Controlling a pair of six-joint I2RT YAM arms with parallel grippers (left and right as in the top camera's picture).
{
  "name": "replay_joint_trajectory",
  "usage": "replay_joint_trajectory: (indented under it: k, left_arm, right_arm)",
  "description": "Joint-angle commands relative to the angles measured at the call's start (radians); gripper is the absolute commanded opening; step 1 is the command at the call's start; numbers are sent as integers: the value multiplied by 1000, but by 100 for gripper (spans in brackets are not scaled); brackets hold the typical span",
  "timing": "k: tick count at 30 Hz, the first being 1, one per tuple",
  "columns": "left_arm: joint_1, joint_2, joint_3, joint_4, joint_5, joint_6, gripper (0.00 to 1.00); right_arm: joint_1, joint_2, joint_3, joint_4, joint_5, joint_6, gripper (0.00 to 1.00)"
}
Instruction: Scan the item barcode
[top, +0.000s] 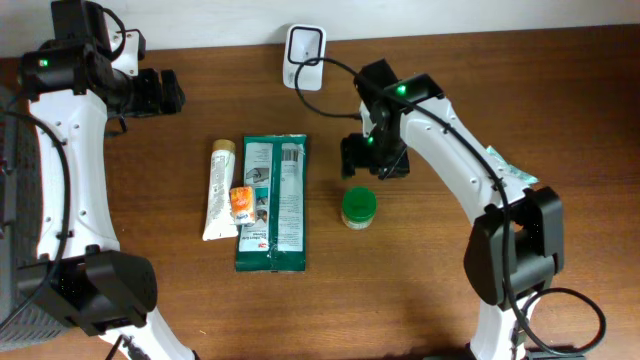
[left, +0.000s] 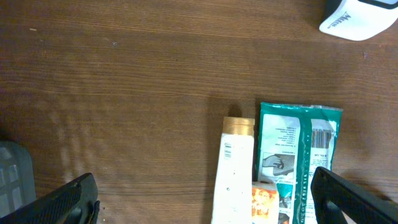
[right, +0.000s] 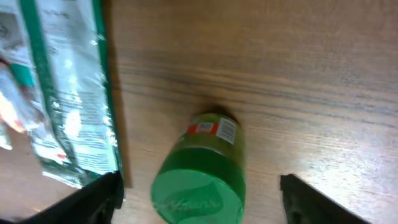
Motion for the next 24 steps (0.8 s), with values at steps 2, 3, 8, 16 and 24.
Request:
replay_joint_trajectory:
  k: [2,3,8,16,24]
  left_arm:
    - [6,7,1,2,7,12,99]
    - [6,7,1,1,7,12,99]
    - [6,7,1,1,7,13,99]
    - [6,7,1,2,7,12,99]
    - [6,7,1,2,7,12,99]
  right_arm:
    - [54,-20,-61,5,24,34,89]
    - [67,-20,-68,5,43,34,98]
    - [95,-20,-159,47,139,60,98]
    - [95,-20,-189,64,29,340,90]
    - [95,-20,-196,60,63,551,77]
